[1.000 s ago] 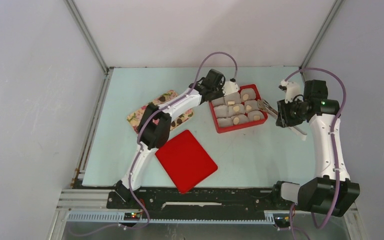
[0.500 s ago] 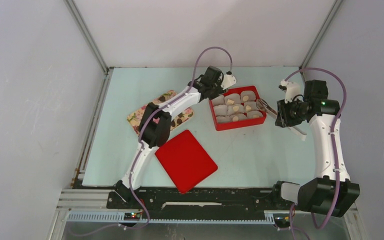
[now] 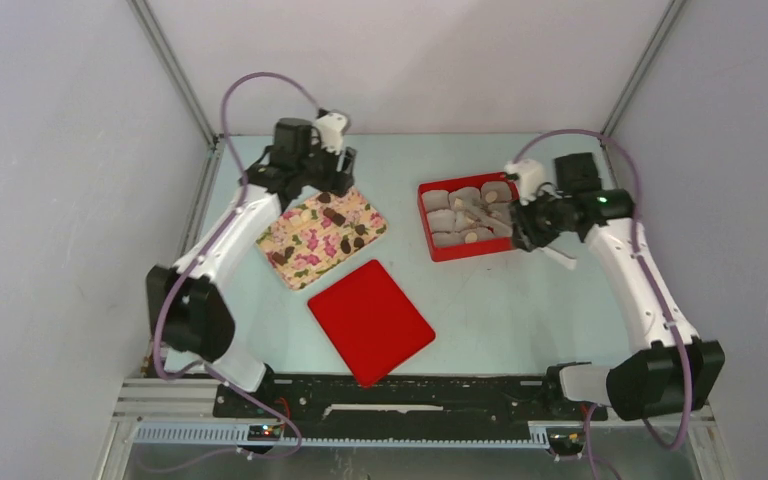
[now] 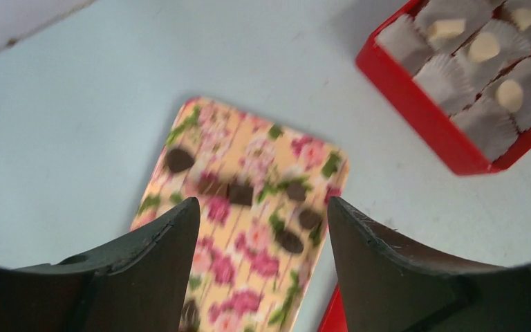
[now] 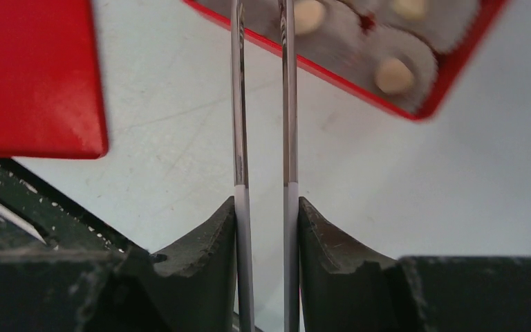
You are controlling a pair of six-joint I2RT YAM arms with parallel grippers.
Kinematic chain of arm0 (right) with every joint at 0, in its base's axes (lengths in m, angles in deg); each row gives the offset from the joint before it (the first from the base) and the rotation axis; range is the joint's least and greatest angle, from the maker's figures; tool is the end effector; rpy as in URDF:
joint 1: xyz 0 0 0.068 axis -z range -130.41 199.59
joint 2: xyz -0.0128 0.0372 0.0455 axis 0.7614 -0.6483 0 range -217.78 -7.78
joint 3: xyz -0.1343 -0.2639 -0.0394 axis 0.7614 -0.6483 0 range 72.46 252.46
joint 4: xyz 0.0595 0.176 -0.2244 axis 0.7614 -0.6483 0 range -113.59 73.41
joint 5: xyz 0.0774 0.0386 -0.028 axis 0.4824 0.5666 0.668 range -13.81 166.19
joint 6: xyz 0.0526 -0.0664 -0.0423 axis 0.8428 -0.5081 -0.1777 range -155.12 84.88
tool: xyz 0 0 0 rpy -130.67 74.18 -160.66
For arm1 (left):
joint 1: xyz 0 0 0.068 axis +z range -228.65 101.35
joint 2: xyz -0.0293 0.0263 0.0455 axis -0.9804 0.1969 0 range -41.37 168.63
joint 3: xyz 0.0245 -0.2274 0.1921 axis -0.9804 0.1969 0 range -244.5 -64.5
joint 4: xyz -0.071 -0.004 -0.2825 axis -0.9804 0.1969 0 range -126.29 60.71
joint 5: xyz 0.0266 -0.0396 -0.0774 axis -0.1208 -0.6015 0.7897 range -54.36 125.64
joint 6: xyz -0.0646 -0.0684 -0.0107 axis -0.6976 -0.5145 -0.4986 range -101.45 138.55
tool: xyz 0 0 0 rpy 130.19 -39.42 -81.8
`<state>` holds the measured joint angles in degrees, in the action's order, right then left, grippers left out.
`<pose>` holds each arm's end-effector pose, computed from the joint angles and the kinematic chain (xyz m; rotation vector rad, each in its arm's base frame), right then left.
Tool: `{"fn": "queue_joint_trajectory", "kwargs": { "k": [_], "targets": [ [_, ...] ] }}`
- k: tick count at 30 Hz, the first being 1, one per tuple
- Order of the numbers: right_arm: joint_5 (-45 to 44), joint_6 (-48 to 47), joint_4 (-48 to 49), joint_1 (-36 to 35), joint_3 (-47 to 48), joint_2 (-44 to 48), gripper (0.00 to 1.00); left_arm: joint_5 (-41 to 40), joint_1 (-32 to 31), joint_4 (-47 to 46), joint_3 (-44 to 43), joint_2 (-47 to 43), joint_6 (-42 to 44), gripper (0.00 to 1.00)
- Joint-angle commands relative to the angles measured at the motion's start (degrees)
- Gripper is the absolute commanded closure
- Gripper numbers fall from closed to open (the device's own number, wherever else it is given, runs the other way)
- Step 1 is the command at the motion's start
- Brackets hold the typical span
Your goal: Pack the chocolate
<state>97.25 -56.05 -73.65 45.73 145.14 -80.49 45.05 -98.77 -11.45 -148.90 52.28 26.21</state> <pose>0.2911 0.0504 0.3218 -0.6710 2.4132 0.3503 0.4200 -0.1688 0.3296 0.6131 2.0840 -0.3026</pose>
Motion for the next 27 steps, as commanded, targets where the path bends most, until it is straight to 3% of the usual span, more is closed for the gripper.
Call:
{"fn": "queue_joint_trajectory", "kwargs": {
  "k": [1, 6, 11, 19, 27],
  "targets": [
    [-4.68, -0.09, 4.53, -10.33, 5.64, -5.84, 0.66, 3.35, 5.54, 5.73, 6.85, -10.02, 2.22, 0.28],
    [-2.77, 0.73, 2.76, -18.27, 17.42, -19.04, 0.67, 5.99, 16.41, 19.28, 7.14, -16.84, 6.15, 0.27],
    [-2.54, 1.33, 1.6, -25.94, 33.26, -33.44, 0.66, 5.9, 25.45, 20.26, 15.52, -30.52, 5.67, 0.22],
    [-2.51, 3.13, -5.2, -32.26, 60.51, -55.13, 0.63, 5.38, 26.69, 19.2, 28.19, -46.33, 3.5, 0.19],
    [-4.74, 4.06, -3.83, -35.72, 63.28, -60.02, 0.58, 4.29, 27.24, 17.33, 30.85, -48.2, 3.98, 0.18]
  ]
}}
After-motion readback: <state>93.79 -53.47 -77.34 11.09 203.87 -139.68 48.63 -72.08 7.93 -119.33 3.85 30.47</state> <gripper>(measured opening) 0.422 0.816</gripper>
